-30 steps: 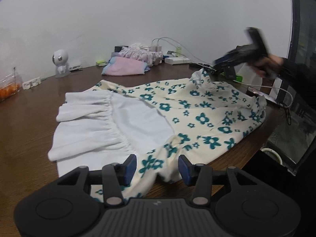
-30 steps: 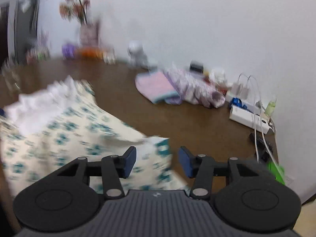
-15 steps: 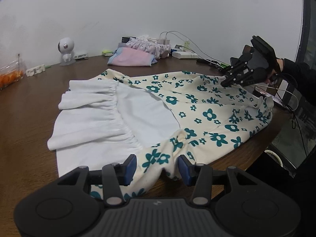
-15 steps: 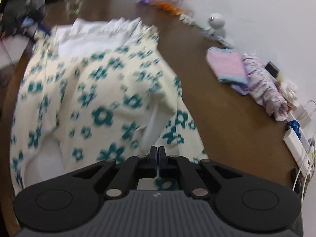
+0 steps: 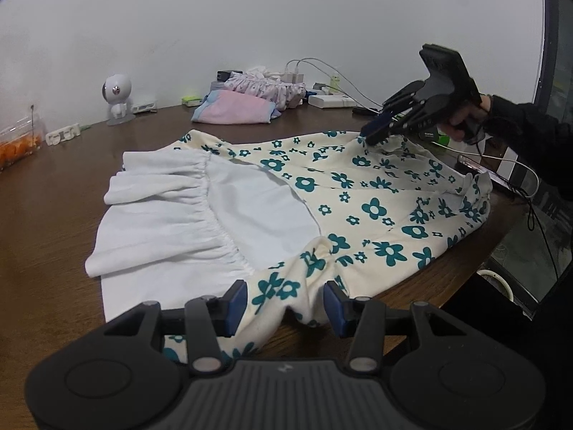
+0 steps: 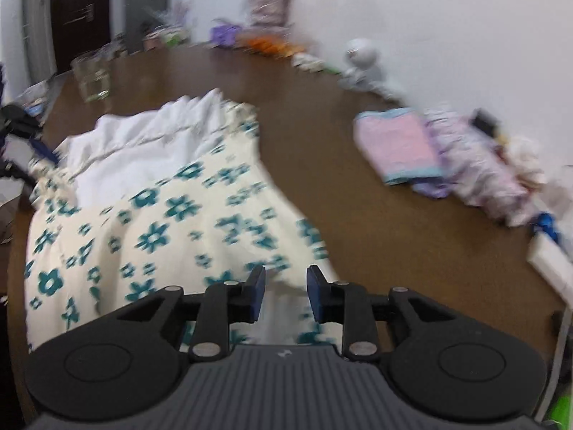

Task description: Fold clothes

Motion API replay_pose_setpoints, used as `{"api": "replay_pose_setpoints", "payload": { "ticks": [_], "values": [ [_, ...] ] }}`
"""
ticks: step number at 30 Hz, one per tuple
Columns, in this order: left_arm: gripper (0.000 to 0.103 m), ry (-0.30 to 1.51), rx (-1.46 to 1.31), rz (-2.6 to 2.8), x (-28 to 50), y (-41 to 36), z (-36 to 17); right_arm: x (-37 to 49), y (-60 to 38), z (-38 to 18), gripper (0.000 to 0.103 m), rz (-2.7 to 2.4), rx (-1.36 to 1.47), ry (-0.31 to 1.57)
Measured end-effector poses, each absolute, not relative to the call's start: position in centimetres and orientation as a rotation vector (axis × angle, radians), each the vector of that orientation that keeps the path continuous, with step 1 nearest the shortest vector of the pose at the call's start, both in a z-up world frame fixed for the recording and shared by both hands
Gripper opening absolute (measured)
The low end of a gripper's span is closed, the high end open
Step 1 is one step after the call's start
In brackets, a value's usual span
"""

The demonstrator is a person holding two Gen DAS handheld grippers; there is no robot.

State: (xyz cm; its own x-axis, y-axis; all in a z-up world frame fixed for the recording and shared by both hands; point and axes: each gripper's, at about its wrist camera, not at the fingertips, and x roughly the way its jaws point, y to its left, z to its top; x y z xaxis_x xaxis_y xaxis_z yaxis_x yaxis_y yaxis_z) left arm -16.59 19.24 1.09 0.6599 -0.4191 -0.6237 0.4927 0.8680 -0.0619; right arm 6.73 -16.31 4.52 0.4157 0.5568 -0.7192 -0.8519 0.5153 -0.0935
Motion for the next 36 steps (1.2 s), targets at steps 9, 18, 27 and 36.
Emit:
{"api": "replay_pose_setpoints", "payload": {
  "ticks": [9, 18, 27, 36],
  "values": [
    [0.046, 0.678, 0.101, -0.526, -16.4, 19.6, 0.6, 5.5, -14.7, 3.3, 0.003, 0.941, -0.463, 0.684],
    [0.046, 0.671, 0.125, -0.547, -16.5, 19.6, 0.7, 4.1, -15.5, 3.3, 0.019, 0.928, -0.34, 0.756],
    [0.053, 0.632, 0.134, -0.58, -17.0, 19.5, 1.6, -1.0, -25.4, 13.5, 0.043, 0.736, -0.275, 0.513],
    [0.053, 0.633, 0.136, -0.601, -16.8, 18.9, 1.3, -11.7, -27.8, 12.7, 0.062, 0.73, -0.302, 0.493]
  ]
}}
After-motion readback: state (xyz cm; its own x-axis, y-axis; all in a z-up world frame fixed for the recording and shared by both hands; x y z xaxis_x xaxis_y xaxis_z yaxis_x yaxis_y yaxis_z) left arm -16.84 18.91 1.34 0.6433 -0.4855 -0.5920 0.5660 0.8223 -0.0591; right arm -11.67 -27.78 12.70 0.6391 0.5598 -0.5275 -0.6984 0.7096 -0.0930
